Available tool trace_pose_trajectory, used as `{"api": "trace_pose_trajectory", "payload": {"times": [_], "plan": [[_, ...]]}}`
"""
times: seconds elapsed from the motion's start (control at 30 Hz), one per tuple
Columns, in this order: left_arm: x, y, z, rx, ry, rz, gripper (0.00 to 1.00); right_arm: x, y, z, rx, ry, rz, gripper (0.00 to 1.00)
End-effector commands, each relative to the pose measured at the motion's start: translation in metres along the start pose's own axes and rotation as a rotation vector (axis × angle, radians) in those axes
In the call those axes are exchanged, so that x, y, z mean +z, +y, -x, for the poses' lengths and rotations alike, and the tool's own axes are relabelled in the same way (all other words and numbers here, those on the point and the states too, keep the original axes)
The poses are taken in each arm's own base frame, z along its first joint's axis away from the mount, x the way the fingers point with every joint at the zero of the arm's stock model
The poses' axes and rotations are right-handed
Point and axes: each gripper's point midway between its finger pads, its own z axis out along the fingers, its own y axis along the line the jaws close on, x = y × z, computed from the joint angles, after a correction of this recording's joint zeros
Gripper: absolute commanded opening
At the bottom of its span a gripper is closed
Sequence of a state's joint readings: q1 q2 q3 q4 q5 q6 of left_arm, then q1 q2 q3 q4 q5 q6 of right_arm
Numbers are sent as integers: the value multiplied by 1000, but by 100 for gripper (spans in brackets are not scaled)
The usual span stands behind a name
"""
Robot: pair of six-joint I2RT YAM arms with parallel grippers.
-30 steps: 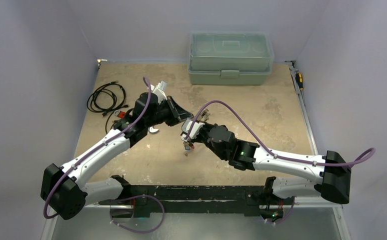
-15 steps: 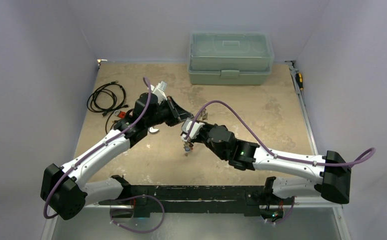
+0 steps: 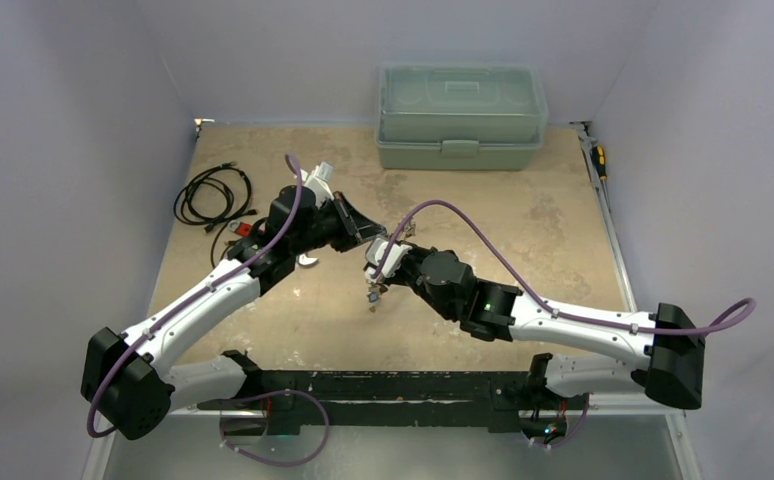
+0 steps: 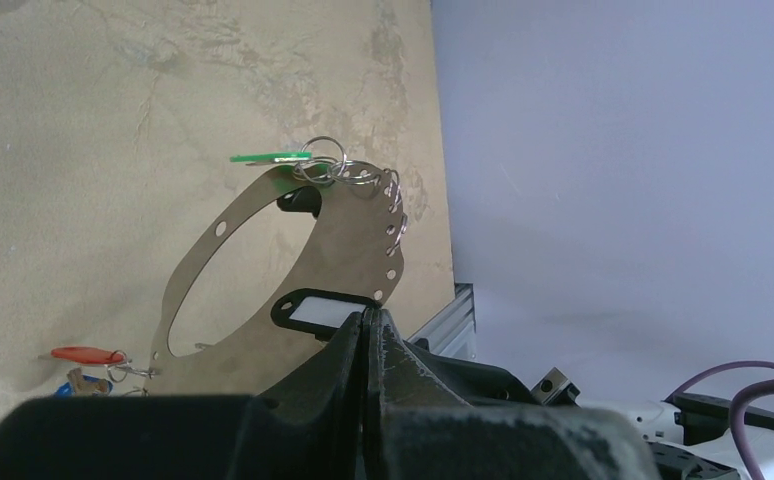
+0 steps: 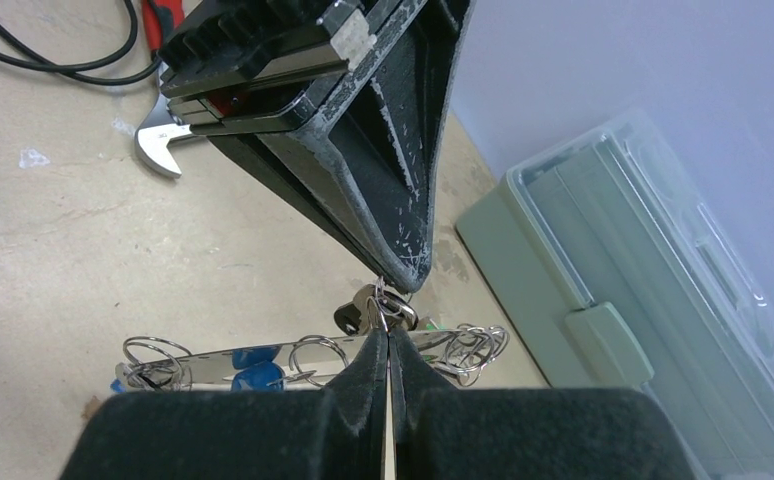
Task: Put the keys on the keyring
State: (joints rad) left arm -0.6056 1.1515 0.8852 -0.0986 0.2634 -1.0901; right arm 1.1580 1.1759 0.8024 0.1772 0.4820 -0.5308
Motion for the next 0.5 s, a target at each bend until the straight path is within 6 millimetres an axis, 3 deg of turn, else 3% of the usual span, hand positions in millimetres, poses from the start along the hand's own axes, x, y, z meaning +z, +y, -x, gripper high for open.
{"api": "trace_pose_trajectory", "payload": {"times": [0.0, 0.47], "plan": [[-5, -8, 3, 10, -27, -23, 0, -10, -36, 37, 84, -93, -96, 0], [-6, -8, 5, 12, -34, -21, 0, -8, -35, 39, 85, -95, -93, 0]]}}
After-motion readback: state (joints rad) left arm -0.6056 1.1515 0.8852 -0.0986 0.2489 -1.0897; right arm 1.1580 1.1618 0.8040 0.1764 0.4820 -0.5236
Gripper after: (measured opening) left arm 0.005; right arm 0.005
